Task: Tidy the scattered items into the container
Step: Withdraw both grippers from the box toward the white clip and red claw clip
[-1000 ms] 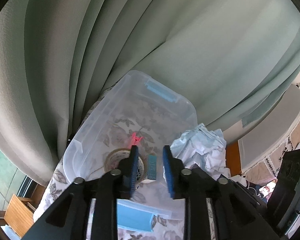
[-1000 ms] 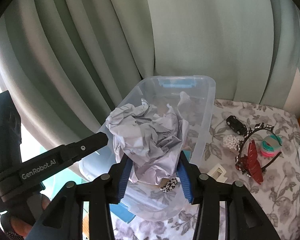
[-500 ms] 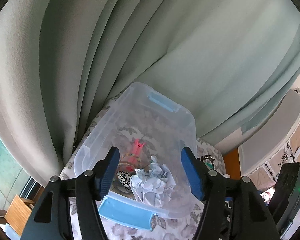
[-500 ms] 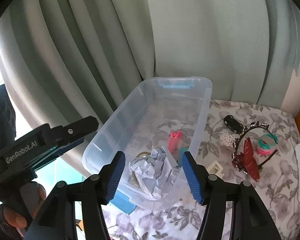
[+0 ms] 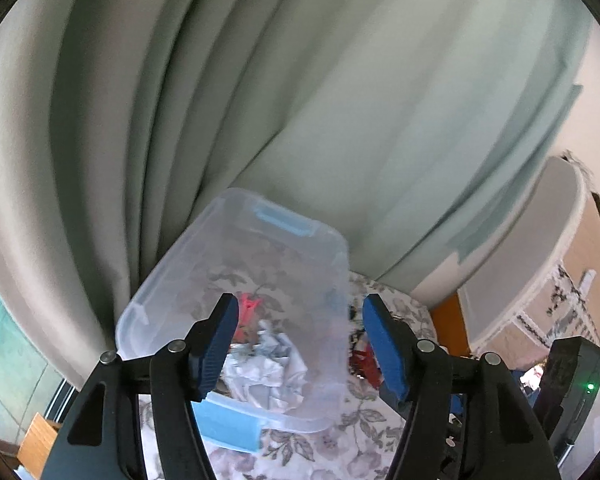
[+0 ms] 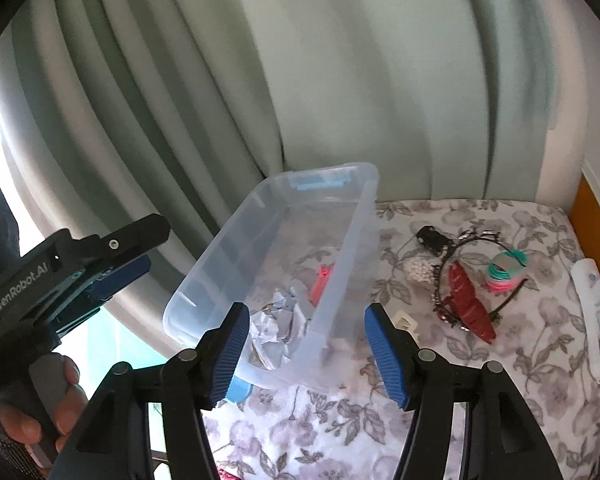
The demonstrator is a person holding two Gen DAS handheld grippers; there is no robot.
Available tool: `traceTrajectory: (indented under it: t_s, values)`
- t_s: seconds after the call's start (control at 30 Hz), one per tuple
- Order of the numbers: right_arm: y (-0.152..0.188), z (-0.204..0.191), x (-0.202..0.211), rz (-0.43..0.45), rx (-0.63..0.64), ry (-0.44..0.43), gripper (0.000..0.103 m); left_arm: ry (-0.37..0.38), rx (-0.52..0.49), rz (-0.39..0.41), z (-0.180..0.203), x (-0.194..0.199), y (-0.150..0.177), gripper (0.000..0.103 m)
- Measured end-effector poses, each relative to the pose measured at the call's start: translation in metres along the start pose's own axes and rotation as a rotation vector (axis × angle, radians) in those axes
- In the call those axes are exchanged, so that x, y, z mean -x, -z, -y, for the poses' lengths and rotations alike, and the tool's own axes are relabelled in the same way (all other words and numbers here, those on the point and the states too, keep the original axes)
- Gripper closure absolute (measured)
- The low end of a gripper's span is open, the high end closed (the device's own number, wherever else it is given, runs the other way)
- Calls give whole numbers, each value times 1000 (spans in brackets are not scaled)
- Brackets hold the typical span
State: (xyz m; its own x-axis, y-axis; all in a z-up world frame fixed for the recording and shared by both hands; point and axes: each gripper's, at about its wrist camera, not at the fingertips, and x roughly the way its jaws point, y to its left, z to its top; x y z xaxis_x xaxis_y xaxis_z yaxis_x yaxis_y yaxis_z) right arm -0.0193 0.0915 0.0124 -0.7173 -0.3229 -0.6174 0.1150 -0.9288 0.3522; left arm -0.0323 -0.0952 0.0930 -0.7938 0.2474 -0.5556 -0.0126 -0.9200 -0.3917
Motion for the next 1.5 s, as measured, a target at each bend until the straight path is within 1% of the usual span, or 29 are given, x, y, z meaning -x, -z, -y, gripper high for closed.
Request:
traceTrajectory:
  t_s: [0.1, 0.27, 0.43, 0.57, 0.77, 0.93, 1.07, 1.17, 1.37, 1.5]
  values:
    - [1, 11, 11, 21, -24, -1, 38, 25, -50, 13, 18, 5, 0, 37]
    - [3, 29, 32, 68, -56, -5, 38, 57, -74, -2, 41, 4, 4, 37]
    - [9, 51, 54, 114, -84, 21, 36, 54, -112, -53, 69, -11, 14, 37]
    - [13, 79, 68, 143, -151, 35, 36, 75, -131, -92, 93, -22, 25, 37]
    - [19, 116, 84, 182, -226, 50, 36, 56, -211, -96, 128, -30, 37, 37]
    - [28, 139, 88, 182, -273, 52, 36, 29, -265, -109, 146, -39, 49, 37]
    - [36, 154, 90, 176, -301, 57, 36, 19, -297, -139, 157, -50, 61, 37]
    - [42, 165, 89, 169, -325, 69, 36, -10, -319, -167, 160, -61, 70, 37]
    - [54, 185, 85, 138, -372, 99, 36, -28, -334, -232, 162, -82, 87, 37]
    - [58, 191, 75, 109, -380, 100, 35, -39, -317, -291, 158, -99, 95, 37]
